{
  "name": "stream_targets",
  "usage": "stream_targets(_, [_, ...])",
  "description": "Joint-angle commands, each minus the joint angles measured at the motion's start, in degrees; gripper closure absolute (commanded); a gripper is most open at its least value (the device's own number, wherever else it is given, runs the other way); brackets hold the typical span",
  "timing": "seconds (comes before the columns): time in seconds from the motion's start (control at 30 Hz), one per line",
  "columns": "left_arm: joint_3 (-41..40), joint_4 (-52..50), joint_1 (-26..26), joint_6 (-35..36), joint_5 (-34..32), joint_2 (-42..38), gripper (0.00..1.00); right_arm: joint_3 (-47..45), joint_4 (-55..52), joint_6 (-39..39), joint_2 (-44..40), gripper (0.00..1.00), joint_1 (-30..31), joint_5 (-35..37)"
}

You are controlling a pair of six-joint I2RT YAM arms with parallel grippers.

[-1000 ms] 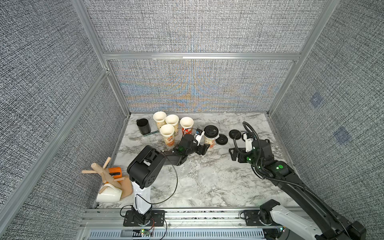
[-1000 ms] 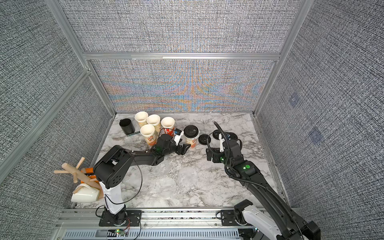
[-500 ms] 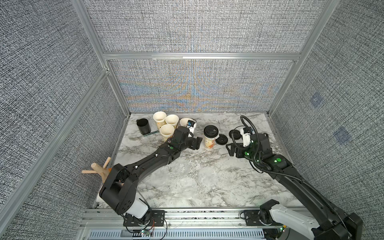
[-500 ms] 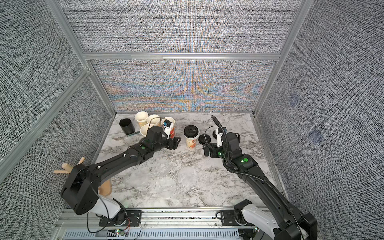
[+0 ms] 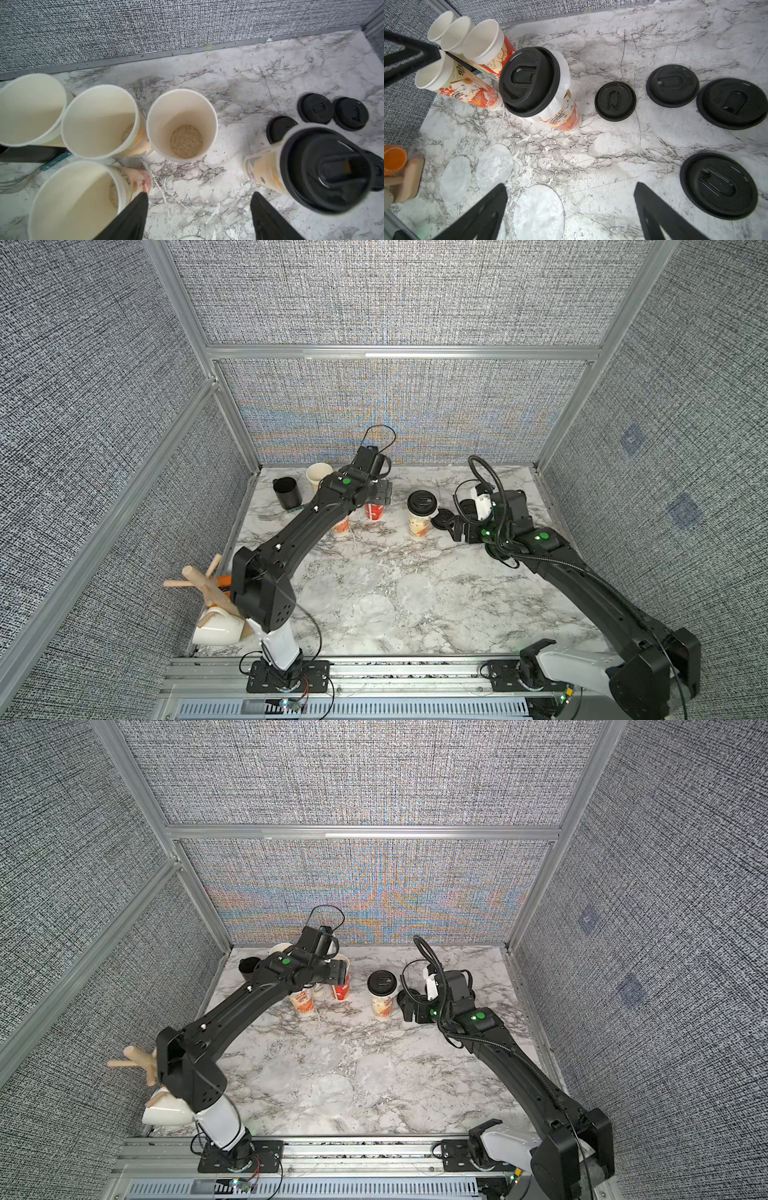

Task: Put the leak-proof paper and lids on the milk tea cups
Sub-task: Pick up the cup at the center of the board.

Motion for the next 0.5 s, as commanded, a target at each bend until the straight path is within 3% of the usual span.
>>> stream_targets(0.0, [7.57,-7.24,1.17,0.29,1.82,5.27,0.10,0.78,0.55,-1.23,1.08,0.02,-0.06,-0.81])
stream_targets(0.17, [16.15,-10.93,2.26,1.68,0.94,11.92,0.04,1.44,0.92,-1.48,2.85,0.02,-0.36,-0.94])
stream_targets(0.47, [19.06,-9.18,3.43,3.85,3.16,16.43,0.00,1.62,1.27,-1.41,4.27,0.02,-0.51,-1.17])
